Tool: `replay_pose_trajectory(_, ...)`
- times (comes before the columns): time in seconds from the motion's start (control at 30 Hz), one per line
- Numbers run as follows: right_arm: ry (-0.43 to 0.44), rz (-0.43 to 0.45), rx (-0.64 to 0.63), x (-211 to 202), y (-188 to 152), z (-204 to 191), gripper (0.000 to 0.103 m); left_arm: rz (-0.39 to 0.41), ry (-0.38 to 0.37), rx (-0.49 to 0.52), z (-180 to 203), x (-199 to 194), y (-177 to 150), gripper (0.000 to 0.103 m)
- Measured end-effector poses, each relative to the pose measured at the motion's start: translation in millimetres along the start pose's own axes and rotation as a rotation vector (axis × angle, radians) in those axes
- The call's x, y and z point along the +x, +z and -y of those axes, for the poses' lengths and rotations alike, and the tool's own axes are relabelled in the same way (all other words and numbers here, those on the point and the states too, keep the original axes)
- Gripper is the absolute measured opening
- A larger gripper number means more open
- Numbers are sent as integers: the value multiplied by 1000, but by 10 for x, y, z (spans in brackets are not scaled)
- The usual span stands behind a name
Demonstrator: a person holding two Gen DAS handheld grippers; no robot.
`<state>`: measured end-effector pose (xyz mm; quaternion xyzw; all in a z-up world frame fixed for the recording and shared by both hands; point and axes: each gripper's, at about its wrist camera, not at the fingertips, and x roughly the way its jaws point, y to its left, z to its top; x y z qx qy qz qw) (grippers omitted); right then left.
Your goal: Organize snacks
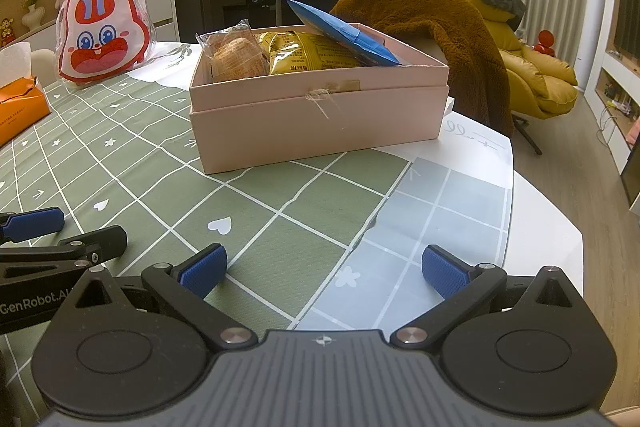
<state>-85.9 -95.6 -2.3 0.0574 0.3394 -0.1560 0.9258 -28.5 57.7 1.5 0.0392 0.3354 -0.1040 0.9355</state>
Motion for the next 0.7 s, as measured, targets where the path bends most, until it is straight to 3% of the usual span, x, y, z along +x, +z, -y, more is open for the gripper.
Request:
replay_pose_trajectory(0.43,0,0,0,2,0,0,103,5,-13,-18,-33,-10,-2,75)
replay_pose_trajectory(0.7,0,0,0,3,0,1,103,9,-4,-23,-37,-12,1,68)
